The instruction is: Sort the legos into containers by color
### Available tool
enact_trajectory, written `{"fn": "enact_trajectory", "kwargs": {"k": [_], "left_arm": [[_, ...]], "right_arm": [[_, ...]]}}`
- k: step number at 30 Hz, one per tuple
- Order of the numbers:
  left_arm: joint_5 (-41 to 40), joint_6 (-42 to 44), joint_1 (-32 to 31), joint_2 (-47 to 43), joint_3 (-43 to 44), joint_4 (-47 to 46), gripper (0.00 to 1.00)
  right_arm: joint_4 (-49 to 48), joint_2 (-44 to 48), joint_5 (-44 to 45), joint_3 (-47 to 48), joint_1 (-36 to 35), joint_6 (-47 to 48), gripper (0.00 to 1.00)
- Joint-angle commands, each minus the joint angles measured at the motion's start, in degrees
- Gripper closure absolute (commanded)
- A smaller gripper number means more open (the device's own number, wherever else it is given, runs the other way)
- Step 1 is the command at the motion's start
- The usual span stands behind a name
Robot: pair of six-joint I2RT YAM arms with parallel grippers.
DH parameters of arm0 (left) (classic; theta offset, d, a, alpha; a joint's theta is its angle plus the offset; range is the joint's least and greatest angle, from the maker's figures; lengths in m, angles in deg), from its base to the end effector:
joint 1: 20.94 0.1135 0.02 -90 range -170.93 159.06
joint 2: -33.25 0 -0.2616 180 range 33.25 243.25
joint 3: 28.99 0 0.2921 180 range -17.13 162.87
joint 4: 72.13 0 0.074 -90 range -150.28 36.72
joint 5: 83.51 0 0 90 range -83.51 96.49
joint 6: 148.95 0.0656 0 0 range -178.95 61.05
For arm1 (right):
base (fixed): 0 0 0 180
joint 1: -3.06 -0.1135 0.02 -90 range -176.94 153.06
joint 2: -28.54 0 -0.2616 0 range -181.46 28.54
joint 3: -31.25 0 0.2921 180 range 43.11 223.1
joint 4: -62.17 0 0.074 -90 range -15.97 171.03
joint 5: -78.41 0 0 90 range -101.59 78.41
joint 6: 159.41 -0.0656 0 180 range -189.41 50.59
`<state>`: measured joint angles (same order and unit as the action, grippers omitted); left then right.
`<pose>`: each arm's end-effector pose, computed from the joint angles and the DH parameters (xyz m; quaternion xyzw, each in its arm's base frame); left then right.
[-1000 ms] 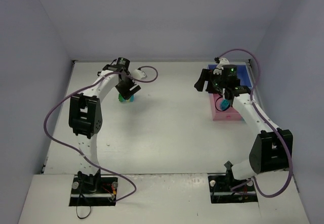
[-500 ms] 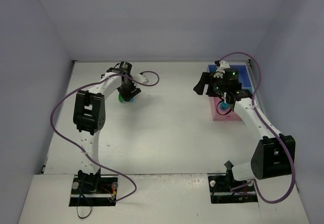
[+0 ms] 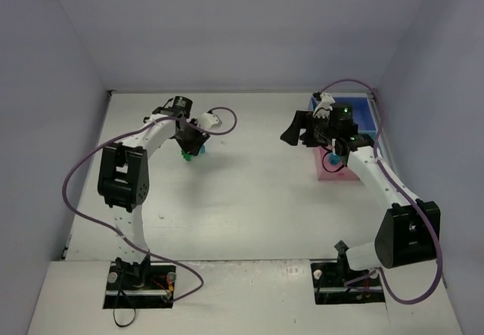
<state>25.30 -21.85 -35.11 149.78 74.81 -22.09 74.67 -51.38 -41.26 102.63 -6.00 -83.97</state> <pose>0.4641 -0.1390 0.1622 0.4495 0.8478 -0.1095 0.2592 0.3754 0.0927 0.2807 -0.1065 0.8029 0.3186 0.4925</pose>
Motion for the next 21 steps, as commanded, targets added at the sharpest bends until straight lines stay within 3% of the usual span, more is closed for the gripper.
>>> {"fn": "enact_trajectory", "kwargs": {"k": [1, 8, 11, 15, 21], "left_arm": [[11.04, -4.22, 0.02, -11.66, -1.93, -6.80, 0.84], [24.06, -11.43, -0.24, -28.19, -16.42, -22.09, 0.84], [25.75, -12.05, -1.38, -31.26, -17.58, -22.64, 0.84], [25.32, -11.44, -4.71, -34.43, -18.03, -23.34, 0.83], [20.75, -8.89, -11.31, -37.78, -18.64, -24.39, 0.83]], "right_arm": [[-2.84, 0.21, -7.23, 4.80, -2.54, -0.81, 0.23], [-3.02, -4.98, -16.37, 10.69, -5.44, -10.03, 0.18], [-3.46, -6.47, -17.96, 13.94, -7.54, -13.20, 0.14], [-3.81, -9.11, -19.98, 18.07, -10.62, -16.28, 0.08], [-4.16, -12.89, -20.25, 22.30, -15.19, -18.48, 0.09]]}}
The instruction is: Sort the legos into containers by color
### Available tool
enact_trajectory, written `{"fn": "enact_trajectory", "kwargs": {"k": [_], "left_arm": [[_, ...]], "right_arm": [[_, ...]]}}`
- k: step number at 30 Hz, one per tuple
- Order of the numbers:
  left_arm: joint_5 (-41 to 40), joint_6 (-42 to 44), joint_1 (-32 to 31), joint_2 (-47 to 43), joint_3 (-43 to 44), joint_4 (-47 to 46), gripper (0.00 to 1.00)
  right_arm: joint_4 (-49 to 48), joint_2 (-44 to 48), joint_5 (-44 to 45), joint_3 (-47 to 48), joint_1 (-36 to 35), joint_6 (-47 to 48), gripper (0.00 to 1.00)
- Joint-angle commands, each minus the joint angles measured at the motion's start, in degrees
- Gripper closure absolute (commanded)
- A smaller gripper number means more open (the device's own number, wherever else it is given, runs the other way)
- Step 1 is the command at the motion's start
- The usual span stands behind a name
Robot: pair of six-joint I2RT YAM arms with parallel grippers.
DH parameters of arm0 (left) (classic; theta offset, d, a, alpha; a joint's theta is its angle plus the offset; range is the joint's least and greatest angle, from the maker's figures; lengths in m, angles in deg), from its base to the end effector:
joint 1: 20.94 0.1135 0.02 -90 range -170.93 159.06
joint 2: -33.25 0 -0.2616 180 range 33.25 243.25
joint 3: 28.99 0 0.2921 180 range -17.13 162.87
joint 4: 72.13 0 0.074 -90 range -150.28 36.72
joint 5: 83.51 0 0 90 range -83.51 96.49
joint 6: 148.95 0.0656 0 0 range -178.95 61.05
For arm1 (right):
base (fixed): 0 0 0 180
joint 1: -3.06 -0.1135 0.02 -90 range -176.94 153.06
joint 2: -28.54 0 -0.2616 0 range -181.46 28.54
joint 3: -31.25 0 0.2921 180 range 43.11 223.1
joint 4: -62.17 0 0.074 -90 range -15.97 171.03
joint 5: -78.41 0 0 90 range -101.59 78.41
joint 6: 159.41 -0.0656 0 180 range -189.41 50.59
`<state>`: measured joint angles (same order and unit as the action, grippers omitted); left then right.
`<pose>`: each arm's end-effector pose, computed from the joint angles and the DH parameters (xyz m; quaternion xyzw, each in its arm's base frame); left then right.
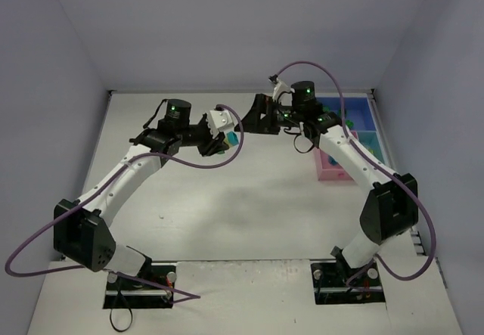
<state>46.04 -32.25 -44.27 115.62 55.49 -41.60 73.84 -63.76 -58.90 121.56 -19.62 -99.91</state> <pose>0.3386 -0.1915 0.3242 0.4988 0.6593 -0.2763 0.4900 0.3851 0.2132 0.3368 -0.1983 0.7354 0.5355 0.3650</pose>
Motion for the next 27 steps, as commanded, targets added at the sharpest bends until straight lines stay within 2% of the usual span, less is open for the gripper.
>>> {"fn": "enact_trajectory", "kwargs": {"k": [1, 10, 16, 17, 19, 20, 21, 23, 24, 25, 27], "left_arm": [[0.00, 1.51, -2.42, -3.97, 0.68, -5.14, 0.83], [-0.79, 1.69, -2.95, -4.59, 0.68, -5.58, 0.83], [-0.96, 1.78, -3.04, -4.32, 0.51, -5.67, 0.83], [-1.23, 1.78, -3.03, -4.50, 0.42, -5.67, 0.83], [-1.41, 1.78, -3.03, -4.41, 0.33, -5.58, 0.83], [-1.58, 1.78, -3.03, -4.50, 0.24, -5.67, 0.83], [-1.67, 1.78, -3.03, -4.41, -0.02, -5.67, 0.83], [-2.45, 1.78, -3.03, -4.23, -0.37, -5.41, 0.85], [-3.42, 1.95, -3.03, -3.89, -1.07, -5.32, 0.88], [-4.21, 2.04, -3.03, -3.62, -1.51, -5.06, 0.95], [-5.53, 2.13, -2.95, -2.92, -3.18, -4.70, 0.99]], "right_arm": [[-3.33, -1.13, -2.26, 3.54, -1.93, -2.89, 0.10], [-3.51, -2.02, -1.30, 3.28, -4.13, -3.07, 0.30], [-3.51, -2.54, -1.56, 3.46, -4.57, -2.98, 0.61], [-3.51, -2.63, -1.91, 3.46, -4.66, -3.07, 0.70], [-3.51, -2.81, -2.17, 3.37, -4.83, -3.25, 0.81], [-3.51, -2.81, -2.61, 3.28, -4.83, -3.25, 0.92], [-3.51, -2.63, -2.61, 3.20, -4.83, -3.25, 0.97], [-3.42, -2.37, -2.70, 2.50, -4.57, -2.99, 1.00], [-3.42, -1.76, -2.70, 2.14, -4.22, -3.07, 1.00], [-3.42, -1.32, -2.70, 1.79, -3.26, -3.16, 1.00], [-3.33, -0.18, -3.05, 0.74, -1.94, -3.25, 1.00]]}}
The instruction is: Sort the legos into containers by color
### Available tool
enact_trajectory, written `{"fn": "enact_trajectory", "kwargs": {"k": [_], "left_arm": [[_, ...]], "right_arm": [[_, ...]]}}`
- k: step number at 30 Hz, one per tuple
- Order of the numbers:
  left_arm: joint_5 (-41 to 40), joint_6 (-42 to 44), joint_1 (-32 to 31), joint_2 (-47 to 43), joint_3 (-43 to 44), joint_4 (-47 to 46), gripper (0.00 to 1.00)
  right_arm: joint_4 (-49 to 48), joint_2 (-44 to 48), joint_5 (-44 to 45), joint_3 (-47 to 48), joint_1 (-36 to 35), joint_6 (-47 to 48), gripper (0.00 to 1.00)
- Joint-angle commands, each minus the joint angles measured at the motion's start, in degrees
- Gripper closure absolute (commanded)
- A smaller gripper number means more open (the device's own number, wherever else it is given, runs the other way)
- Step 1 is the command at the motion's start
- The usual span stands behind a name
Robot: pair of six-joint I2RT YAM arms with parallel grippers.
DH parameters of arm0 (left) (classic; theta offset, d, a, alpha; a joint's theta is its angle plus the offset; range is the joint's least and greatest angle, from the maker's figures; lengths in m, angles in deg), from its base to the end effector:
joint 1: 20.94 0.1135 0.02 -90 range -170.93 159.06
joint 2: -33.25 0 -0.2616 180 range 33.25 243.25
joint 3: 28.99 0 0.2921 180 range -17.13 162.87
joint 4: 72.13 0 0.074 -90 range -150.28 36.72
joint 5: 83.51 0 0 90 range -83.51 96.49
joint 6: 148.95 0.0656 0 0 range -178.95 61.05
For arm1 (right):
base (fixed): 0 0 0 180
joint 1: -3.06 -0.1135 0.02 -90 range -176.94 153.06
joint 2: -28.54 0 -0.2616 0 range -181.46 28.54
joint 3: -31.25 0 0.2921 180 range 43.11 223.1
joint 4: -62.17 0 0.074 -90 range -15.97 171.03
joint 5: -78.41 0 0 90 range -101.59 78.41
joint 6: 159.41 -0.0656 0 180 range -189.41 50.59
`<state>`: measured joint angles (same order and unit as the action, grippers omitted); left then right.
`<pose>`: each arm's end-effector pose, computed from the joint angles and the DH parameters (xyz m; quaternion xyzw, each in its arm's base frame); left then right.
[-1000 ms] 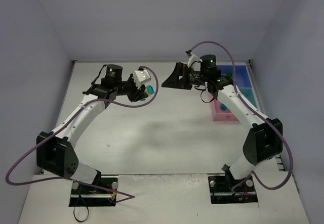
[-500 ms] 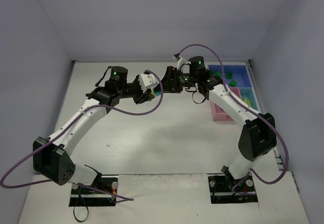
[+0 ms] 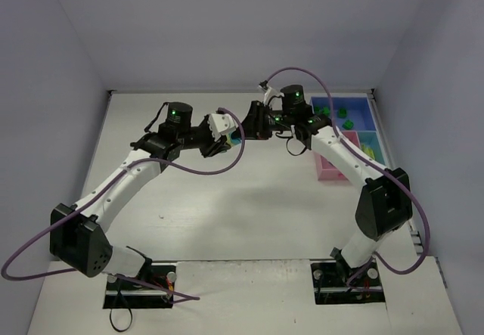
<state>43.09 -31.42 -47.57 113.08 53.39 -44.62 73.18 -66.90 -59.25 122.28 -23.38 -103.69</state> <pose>0.3226 -0.2055 0.3305 0.5147 0.6360 -0.2607 0.5125 0.3813 0.2438 0.3200 -0.1945 0.7428 0.5575 0.3157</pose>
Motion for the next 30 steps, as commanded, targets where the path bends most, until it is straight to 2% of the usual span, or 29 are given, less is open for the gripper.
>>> {"fn": "enact_trajectory", "kwargs": {"k": [1, 4, 8, 10, 12, 13, 16, 20, 22, 24, 25, 27, 28, 30], "left_arm": [[-2.85, 1.39, 0.35, -0.12, -1.70, -1.69, 0.99], [-3.99, 1.04, 0.35, 0.59, -3.90, -2.39, 0.99], [-4.78, 0.77, 0.27, 1.73, -4.69, -2.74, 1.00], [-4.96, 0.42, 0.35, 2.08, -4.43, -3.00, 1.00], [-4.87, -0.11, 0.35, 1.82, -4.34, -3.70, 1.00], [-4.44, -0.37, 0.27, 1.64, -4.17, -4.06, 1.00], [-3.56, -1.77, 0.18, 0.77, -3.99, -5.29, 1.00], [-2.32, -3.88, 0.09, -0.38, -3.99, -6.69, 1.00], [-1.62, -4.32, 0.00, -0.90, -3.99, -6.96, 1.00], [-1.44, -4.94, -0.26, -1.08, -4.08, -7.13, 1.00], [-1.27, -5.03, -0.35, -1.17, -4.16, -7.31, 1.00], [-1.00, -5.55, -0.79, -1.08, -4.25, -7.66, 1.00], [-0.74, -5.64, -0.88, -1.08, -4.25, -7.84, 1.00], [-0.39, -5.99, -1.23, -1.26, -4.25, -8.01, 0.99]], "right_arm": [[-2.59, 3.50, -2.88, -0.34, 2.96, 0.53, 1.00], [-1.45, 5.17, -3.05, -1.39, 5.16, 1.58, 1.00], [0.57, 8.24, -2.62, -3.15, 11.73, 4.13, 1.00], [6.08, 9.21, 1.58, -3.94, 14.38, 8.16, 1.00], [9.88, 10.18, 8.51, -4.47, 17.99, 12.81, 1.00], [12.59, 10.71, 16.81, -4.90, 19.04, 13.71, 1.00], [14.11, 11.41, 31.25, -8.59, 23.70, 13.89, 1.00], [14.20, 10.02, 42.18, -12.28, 28.00, 13.01, 0.94], [14.20, 9.40, 44.57, -12.90, 28.54, 12.66, 0.94], [14.11, 7.82, 45.55, -12.82, 29.07, 12.40, 0.84], [14.11, 7.12, 45.81, -12.56, 29.07, 12.31, 0.72], [14.11, 5.18, 46.25, -11.86, 29.07, 11.96, 0.65], [14.11, 4.74, 46.60, -11.68, 29.07, 11.78, 0.57], [13.94, 4.47, 46.61, -11.15, 29.07, 11.69, 0.49]]}}
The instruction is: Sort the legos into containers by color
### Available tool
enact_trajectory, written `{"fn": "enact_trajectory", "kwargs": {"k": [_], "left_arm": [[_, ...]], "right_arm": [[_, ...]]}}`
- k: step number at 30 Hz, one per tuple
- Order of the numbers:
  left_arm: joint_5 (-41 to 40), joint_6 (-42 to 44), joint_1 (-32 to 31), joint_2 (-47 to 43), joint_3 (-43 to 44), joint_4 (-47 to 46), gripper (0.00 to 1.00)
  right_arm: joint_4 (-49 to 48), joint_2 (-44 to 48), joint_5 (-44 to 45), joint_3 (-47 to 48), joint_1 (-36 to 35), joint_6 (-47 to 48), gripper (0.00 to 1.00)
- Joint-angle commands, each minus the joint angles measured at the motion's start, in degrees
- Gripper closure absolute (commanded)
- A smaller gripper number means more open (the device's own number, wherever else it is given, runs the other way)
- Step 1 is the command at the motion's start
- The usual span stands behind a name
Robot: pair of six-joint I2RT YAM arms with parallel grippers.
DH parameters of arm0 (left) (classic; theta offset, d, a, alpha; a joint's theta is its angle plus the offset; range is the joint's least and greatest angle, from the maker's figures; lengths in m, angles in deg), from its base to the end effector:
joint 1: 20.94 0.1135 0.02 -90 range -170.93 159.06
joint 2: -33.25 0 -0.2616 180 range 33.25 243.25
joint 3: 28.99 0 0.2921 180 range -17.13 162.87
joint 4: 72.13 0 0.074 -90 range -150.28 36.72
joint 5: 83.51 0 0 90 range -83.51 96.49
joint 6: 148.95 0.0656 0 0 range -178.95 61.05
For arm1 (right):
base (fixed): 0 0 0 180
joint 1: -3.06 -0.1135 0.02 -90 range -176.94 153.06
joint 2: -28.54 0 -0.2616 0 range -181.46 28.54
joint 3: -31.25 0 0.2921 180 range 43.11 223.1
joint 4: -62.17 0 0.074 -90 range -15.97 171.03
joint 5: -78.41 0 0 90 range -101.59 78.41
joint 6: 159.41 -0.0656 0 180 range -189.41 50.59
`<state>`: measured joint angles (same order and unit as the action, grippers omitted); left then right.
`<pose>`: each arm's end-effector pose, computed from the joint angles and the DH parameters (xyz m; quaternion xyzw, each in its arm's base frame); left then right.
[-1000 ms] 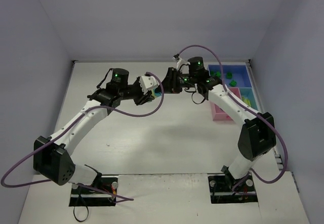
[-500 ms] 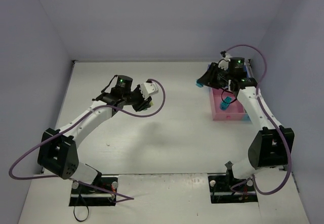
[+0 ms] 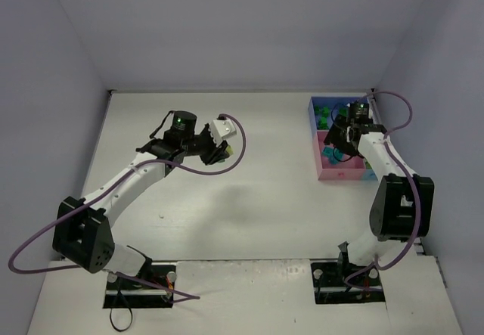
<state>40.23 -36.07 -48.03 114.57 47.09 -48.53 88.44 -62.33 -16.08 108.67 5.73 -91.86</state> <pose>0.3253 -0.2073 0.2834 0.4818 0.6844 -0.2676 0.4773 0.4151 -0.0142 0.2180 0.1805 0.8865 0.1078 0.4121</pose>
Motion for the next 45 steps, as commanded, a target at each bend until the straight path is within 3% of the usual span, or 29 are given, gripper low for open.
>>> {"fn": "enact_trajectory", "kwargs": {"k": [1, 5, 10, 17, 21, 37, 45], "left_arm": [[2.74, -1.34, -1.12, -2.83, 2.22, -4.19, 0.99], [2.83, -1.16, -1.65, -3.27, 2.57, -4.63, 0.99], [3.09, -0.99, -1.91, -3.62, 3.36, -5.77, 0.99], [3.53, -0.73, -3.23, -2.74, 5.56, -6.74, 0.99], [3.18, -0.55, -4.11, -3.36, 6.17, -6.91, 0.99], [1.51, -0.11, -4.81, -3.97, 6.53, -7.53, 0.99], [1.77, 0.07, -4.81, -4.41, 6.70, -7.00, 0.99]], "right_arm": [[-1.41, -0.01, 3.09, 2.73, -0.04, -0.04, 0.40], [-2.11, 3.14, -2.44, 3.61, -0.48, 0.40, 0.27], [-5.88, 6.76, -25.85, 5.10, -3.46, -0.03, 0.28], [-10.18, 5.79, -38.90, 7.66, -18.14, -7.48, 0.32], [-17.92, 5.62, -40.86, 7.04, -22.36, -12.69, 0.32], [-19.78, 1.13, -40.42, 10.21, -29.83, -14.90, 0.33], [-19.78, 0.96, -38.75, 8.27, -30.28, -14.54, 0.57]]}}
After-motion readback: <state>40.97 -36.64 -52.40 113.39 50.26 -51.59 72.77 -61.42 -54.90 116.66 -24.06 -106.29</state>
